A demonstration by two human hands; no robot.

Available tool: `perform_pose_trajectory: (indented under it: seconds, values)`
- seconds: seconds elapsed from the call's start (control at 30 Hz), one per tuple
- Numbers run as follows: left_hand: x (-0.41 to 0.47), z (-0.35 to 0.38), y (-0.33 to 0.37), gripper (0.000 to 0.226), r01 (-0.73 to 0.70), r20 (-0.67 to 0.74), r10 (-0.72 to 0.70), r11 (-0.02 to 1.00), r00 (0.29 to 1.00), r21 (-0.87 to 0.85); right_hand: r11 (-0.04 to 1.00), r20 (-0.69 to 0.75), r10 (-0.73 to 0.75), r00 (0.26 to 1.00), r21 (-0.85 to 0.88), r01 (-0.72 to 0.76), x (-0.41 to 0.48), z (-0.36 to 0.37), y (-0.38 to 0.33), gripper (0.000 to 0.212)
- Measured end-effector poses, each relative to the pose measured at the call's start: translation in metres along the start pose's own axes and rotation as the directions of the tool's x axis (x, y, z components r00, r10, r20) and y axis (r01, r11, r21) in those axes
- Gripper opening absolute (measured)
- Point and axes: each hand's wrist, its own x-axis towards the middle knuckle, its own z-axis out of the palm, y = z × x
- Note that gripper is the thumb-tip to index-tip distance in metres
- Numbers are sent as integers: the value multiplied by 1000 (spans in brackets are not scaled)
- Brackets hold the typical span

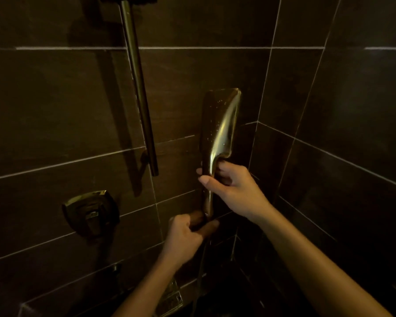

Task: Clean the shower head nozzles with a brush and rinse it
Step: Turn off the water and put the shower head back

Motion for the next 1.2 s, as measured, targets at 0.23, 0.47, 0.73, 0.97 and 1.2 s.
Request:
perform_pose_trajectory:
  seconds: [0.23, 0.47, 0.73, 0.97, 1.2]
  values:
    - [0, -14, -13, 19, -183, 175, 181, 983, 968, -6, 893, 303, -14, 953, 433, -125, 7, -24, 1, 38]
    - [2, 3, -16, 10, -117, -91, 120, 992, 989, 37, 959, -93, -48, 995, 273, 72, 5, -5, 6, 27]
    - [5, 0, -6, 8, -199, 88, 198, 980, 976, 5, 967, 143, -71, 987, 254, 32, 10, -22, 0, 31]
    - [3, -2, -3, 24, -152, 232, 168, 985, 958, -86, 866, 441, -70, 895, 473, -165, 14, -34, 3, 47]
    - [-7, 6, -1, 22, -146, -34, 146, 989, 989, -7, 973, 66, -84, 994, 220, 67, 11, -18, 3, 41]
